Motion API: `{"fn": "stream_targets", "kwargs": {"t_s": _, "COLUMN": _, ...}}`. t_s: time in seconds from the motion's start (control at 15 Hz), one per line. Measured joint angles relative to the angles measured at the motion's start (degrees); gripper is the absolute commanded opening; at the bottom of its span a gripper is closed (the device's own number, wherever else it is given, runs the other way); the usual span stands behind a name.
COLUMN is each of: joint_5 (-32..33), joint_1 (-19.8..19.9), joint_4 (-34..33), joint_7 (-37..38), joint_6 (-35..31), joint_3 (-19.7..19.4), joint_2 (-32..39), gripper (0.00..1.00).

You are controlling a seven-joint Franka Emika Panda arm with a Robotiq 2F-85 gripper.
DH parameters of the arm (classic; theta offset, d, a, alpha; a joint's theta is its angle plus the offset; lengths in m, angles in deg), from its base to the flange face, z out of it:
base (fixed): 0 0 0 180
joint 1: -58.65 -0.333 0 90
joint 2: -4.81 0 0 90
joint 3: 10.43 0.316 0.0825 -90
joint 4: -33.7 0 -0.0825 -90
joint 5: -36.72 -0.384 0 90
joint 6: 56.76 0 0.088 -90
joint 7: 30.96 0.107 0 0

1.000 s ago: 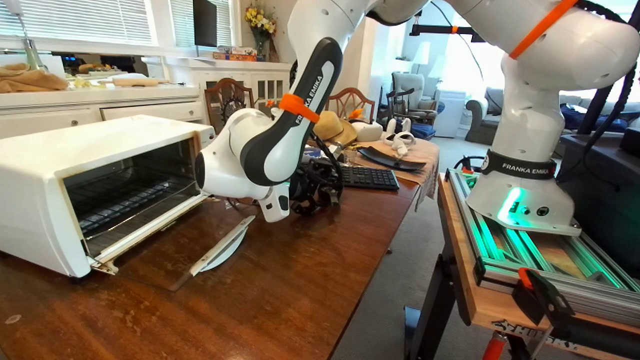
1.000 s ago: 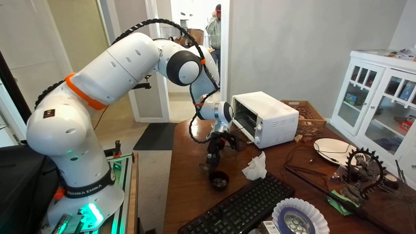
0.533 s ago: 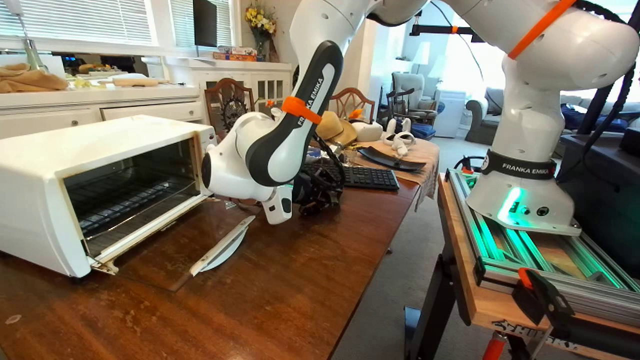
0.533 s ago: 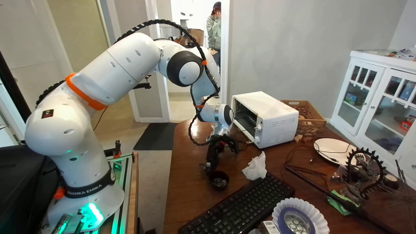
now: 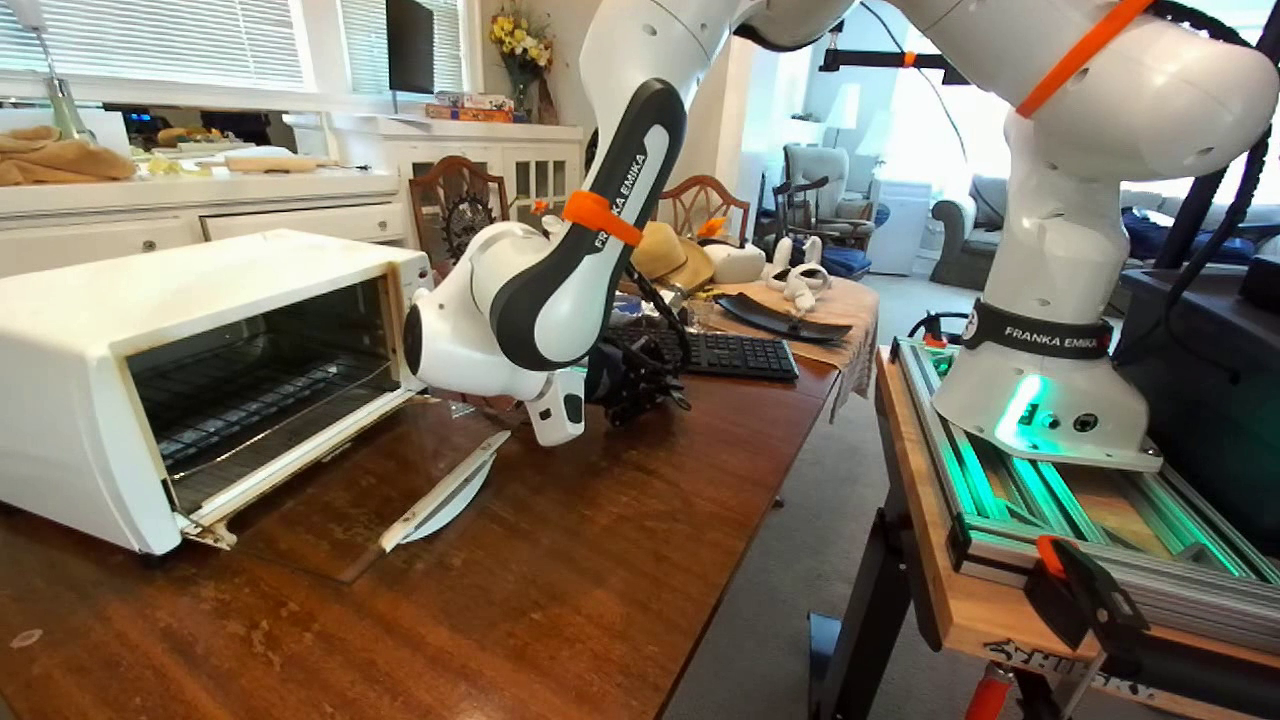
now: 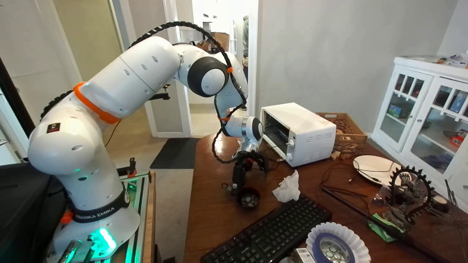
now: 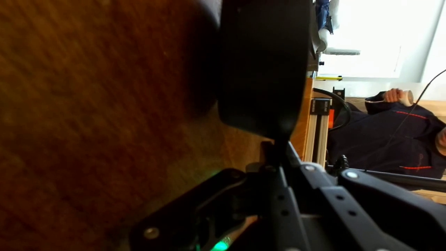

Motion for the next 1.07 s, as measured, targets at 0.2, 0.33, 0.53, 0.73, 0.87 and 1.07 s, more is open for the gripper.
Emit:
{"fn": "stream_targets", "kwargs": {"t_s": 0.2, "joint_5": -0.42, "joint_1": -0.01, "joint_4": 0.00, "joint_7": -0.12, "joint_6": 0.84, "joint_3": 0.01, "joint_2": 0.02, "gripper": 0.02}}
{"fn": "stream_targets", "kwargs": {"t_s": 0.33, "joint_5": -2.01, "joint_1": -0.01, "joint_4": -0.06, "joint_7": -0.12, "joint_6": 2.45, "joint_3": 0.02, "joint_2": 0.08, "gripper": 0.02}}
{"fn": "stream_targets", "kwargs": {"t_s": 0.53, "joint_5": -5.09, "joint_1": -0.23, "joint_4": -0.44, "joint_7": -0.09, "joint_6": 6.66, "joint_3": 0.03, "joint_2": 0.13, "gripper": 0.02}}
{"fn": "stream_targets", "kwargs": {"t_s": 0.73, "joint_5": -8.00, "joint_1": -0.56, "joint_4": -0.96, "joint_7": 0.82, "joint_6": 13.13, "joint_3": 0.03, "joint_2": 0.21, "gripper": 0.02}}
{"fn": "stream_targets", "kwargs": {"t_s": 0.87, "joint_5": -8.88, "joint_1": -0.69, "joint_4": -1.04, "joint_7": 1.46, "joint_6": 16.96, "joint_3": 0.04, "joint_2": 0.33, "gripper": 0.02}}
{"fn": "stream_targets", "kwargs": {"t_s": 1.07, "joint_5": -8.84, "joint_1": -0.94, "joint_4": -1.16, "joint_7": 1.54, "joint_6": 22.34, "joint_3": 0.24, "joint_2": 0.54, "gripper": 0.02}}
